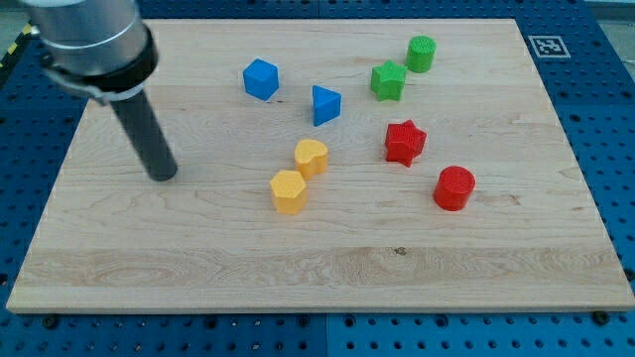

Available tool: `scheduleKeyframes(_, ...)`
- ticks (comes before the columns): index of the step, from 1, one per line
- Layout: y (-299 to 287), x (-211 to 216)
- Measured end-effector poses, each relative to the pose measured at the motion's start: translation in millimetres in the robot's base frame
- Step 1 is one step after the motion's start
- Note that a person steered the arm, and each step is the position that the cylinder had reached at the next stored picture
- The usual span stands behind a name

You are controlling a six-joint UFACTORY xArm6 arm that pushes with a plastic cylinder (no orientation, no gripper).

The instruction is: Push the yellow heart into the yellow hexagon

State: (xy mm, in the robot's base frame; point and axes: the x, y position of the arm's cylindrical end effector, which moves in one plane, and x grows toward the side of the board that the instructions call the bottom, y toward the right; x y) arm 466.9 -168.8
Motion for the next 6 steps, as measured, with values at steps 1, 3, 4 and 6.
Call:
scheduleKeyframes(1,53.6,-27.9)
scheduleKeyframes(3,151.4,-51.2)
scheduleKeyframes(4,184.2,-48.6)
scheduleKeyframes(6,184.3,-7.6)
